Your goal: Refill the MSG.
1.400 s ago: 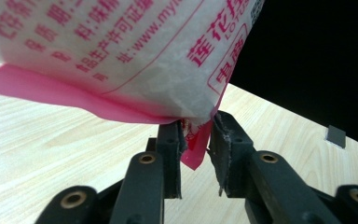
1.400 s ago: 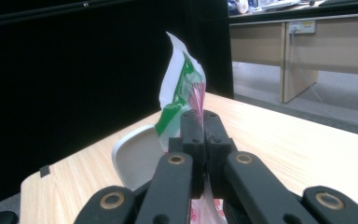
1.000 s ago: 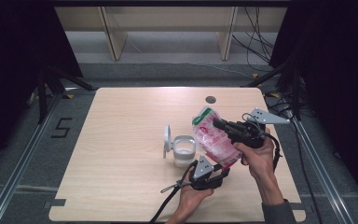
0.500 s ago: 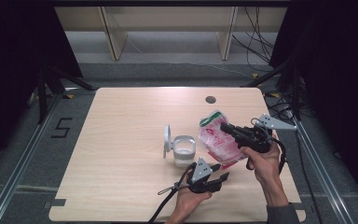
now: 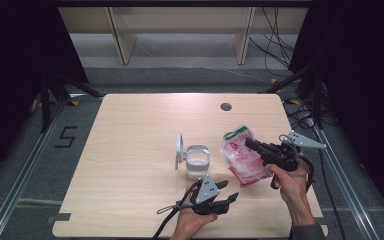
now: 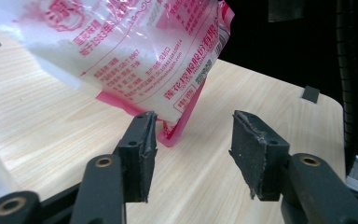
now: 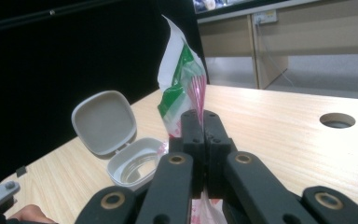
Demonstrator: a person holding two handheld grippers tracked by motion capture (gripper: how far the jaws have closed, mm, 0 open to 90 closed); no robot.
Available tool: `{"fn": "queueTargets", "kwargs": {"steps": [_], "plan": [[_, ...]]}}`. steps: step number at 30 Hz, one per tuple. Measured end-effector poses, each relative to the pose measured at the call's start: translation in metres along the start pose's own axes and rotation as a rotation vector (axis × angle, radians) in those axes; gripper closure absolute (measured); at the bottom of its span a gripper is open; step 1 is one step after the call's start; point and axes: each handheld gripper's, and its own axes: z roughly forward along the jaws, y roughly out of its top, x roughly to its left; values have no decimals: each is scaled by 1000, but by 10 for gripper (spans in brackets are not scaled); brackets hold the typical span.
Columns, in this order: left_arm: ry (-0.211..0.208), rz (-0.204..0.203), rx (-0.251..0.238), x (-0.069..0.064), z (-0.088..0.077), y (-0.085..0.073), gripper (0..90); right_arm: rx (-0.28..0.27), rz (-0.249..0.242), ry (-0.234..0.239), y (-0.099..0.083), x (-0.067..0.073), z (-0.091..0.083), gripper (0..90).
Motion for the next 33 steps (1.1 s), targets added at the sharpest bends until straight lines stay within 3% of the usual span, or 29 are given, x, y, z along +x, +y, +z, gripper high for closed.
{"fn": "queueTargets", "kwargs": {"steps": [1,2,3,5,6,7,8,9,10,14,16,19,20,22,23,26,27,28,30,33], "plan": [[-4,21,-4,2,-1,1,486,-2,10,3,0,0,-2,900],[7,0,6,1,-3,0,482,-3,25,0,-1,2,-4,900],[-3,15,-3,3,-4,0,478,-5,2,-2,-1,0,-5,900],[7,21,0,4,-7,0,478,-22,11,-5,-2,-1,-7,900],[9,23,-3,4,-9,0,478,-19,4,-17,-2,-1,-9,900],[8,33,-3,6,-11,-1,475,-8,-35,-32,-1,-4,-11,900],[13,21,-5,7,-13,-1,472,-7,9,-28,-2,-1,-12,900],[13,44,4,10,-16,-1,468,0,-33,-34,-2,-4,-14,900],[24,3,-5,9,-16,-2,468,-17,-27,-35,-2,-3,-13,900],[36,50,2,16,-24,-1,465,13,-19,-75,-1,0,-17,900],[53,19,3,16,-27,-2,463,31,-57,-98,0,0,-18,900],[61,41,16,22,-28,-3,459,32,-78,-106,0,-2,-21,900],[70,38,26,23,-29,-4,459,34,-47,-113,0,-1,-21,900],[70,18,19,25,-31,-7,457,35,-70,-131,0,-2,-22,900],[75,24,24,27,-33,-7,456,46,-59,-135,0,0,-23,900],[99,6,19,31,-39,-8,455,58,-123,-178,1,-2,-25,900],[97,8,14,33,-40,-8,455,64,-101,-177,0,-2,-27,900],[116,11,21,34,-43,-9,455,66,-120,-174,0,-5,-29,900],[132,19,19,36,-46,-9,456,56,-97,-192,-2,-7,-31,900],[138,22,1,41,-51,-8,456,65,-113,-206,-3,-14,-34,900]]}}
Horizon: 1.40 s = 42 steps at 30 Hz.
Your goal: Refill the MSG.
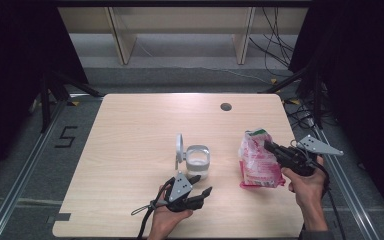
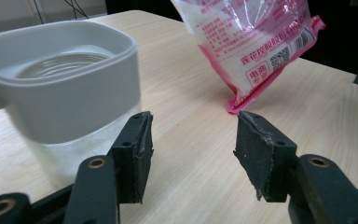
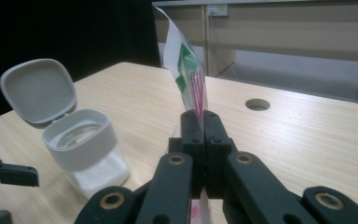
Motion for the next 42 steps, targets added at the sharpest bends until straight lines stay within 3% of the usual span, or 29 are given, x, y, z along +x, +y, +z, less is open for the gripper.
{"fn": "queueTargets", "kwargs": {"steps": [1,2,3,4,5,7,8,10,11,12,14,16,17,18,21,22,24,26,27,29,30,31,34,37,38,40,41,42], "plan": [[14,-8,11,1,-2,0,456,1,18,-11,-1,0,0,900],[15,-7,2,2,-2,0,456,-4,-15,-20,-2,-4,0,900],[19,-16,2,3,-3,0,457,6,28,-21,-3,-2,-1,900],[18,-2,5,4,-4,0,456,7,6,-22,-3,-4,-1,900],[23,3,7,5,-4,0,457,16,18,-29,-3,-4,-2,900],[24,-22,4,4,-4,-1,457,0,24,-23,-5,-6,-1,900],[19,-19,2,5,-4,-1,456,-4,35,-49,-6,-5,-1,900],[22,-20,1,6,-4,-1,456,10,10,-48,-6,-7,0,900],[20,4,3,7,-4,-1,456,25,10,-55,-7,-7,0,900],[23,-20,1,6,-4,-2,455,24,4,-61,-7,-9,0,900],[26,-21,5,7,-5,-2,455,30,12,-74,-9,-10,0,900],[25,6,5,9,-7,-1,454,40,6,-67,-9,-12,0,900],[31,-22,5,9,-8,-2,453,44,-2,-80,-9,-12,0,900],[31,-20,6,9,-8,-2,452,49,9,-87,-10,-12,0,900],[40,-7,15,11,-11,-2,451,57,-4,-92,-11,-12,2,900],[30,14,8,13,-11,-2,451,68,8,-104,-12,-11,2,900],[42,-16,16,12,-12,-3,449,63,-22,-108,-13,-14,3,900],[42,4,17,14,-14,-2,446,80,0,-124,-15,-13,2,900],[47,-20,17,14,-14,-3,447,86,9,-122,-15,-13,2,900],[47,-15,18,16,-14,-4,447,78,-20,-118,-17,-18,4,900],[51,-26,19,16,-15,-4,446,89,-14,-134,-18,-18,4,900],[51,-24,17,16,-15,-4,446,90,23,-123,-20,-16,5,900],[50,-31,9,16,-15,-5,445,114,5,-128,-23,-17,9,900],[46,-25,14,17,-16,-5,441,119,15,-121,-25,-17,11,900],[49,-25,12,17,-16,-5,440,116,-10,-113,-25,-20,11,900],[53,-30,10,18,-16,-5,439,118,-14,-120,-26,-21,12,900],[48,-1,17,20,-16,-5,438,124,8,-126,-26,-19,11,900],[51,-2,16,20,-16,-5,437,131,20,-127,-27,-19,11,900]]}}
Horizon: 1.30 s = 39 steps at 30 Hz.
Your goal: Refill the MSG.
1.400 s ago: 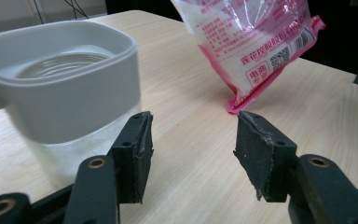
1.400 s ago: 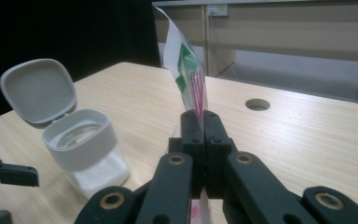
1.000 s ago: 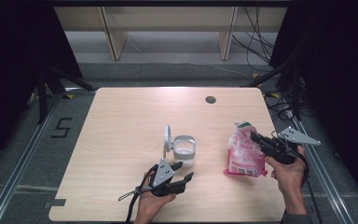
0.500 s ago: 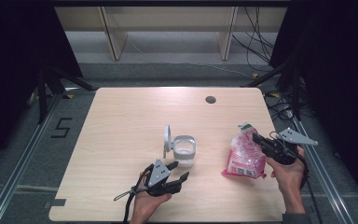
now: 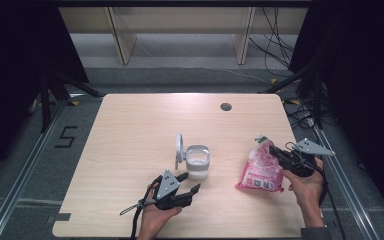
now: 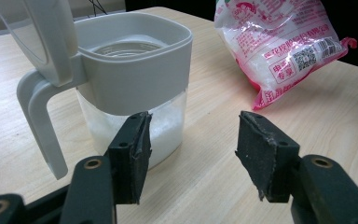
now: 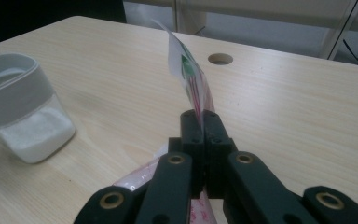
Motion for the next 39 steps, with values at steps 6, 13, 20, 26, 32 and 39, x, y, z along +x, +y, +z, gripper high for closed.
{"fn": "queueTargets", "kwargs": {"steps": [6,13,20,26,32,39], "plan": [[1,-12,7,-1,0,0,437,3,-11,-17,-4,-5,3,900],[6,-25,7,-2,0,0,437,20,14,-20,-7,-8,3,900],[8,-25,12,-1,0,-1,434,28,-28,-39,-8,-11,6,899],[8,-27,9,0,0,-2,431,34,-26,-48,-10,-12,7,898],[9,-33,4,1,1,-2,422,62,-4,-65,-12,-10,8,897],[18,-38,7,2,-1,-3,417,73,-9,-79,-13,-11,9,892]]}}
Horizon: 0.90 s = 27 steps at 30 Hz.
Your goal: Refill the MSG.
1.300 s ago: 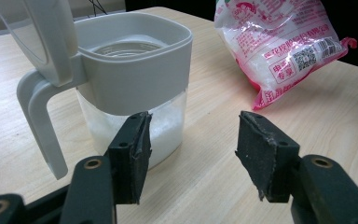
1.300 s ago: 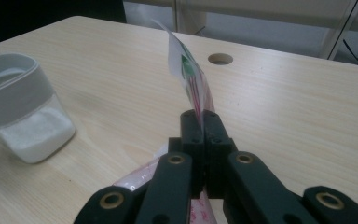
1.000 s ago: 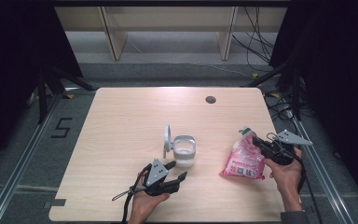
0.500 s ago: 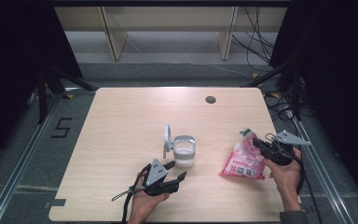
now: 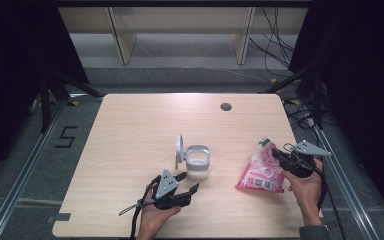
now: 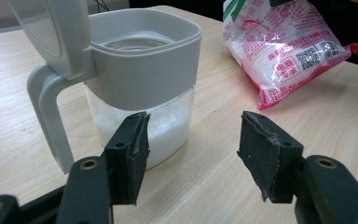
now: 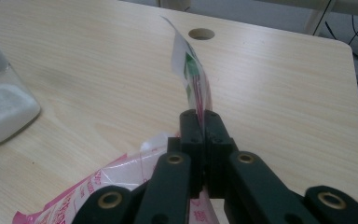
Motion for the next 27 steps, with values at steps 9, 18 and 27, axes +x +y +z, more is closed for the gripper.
{"fn": "queueTargets", "kwargs": {"steps": [9,18,27], "plan": [[5,-9,-7,3,-1,-1,409,8,-25,-29,-2,-4,1,861],[14,-9,-6,6,-5,0,408,11,12,-79,-2,-6,-2,769],[20,-10,-9,9,-9,1,408,6,42,-99,-2,-6,-4,683]]}}
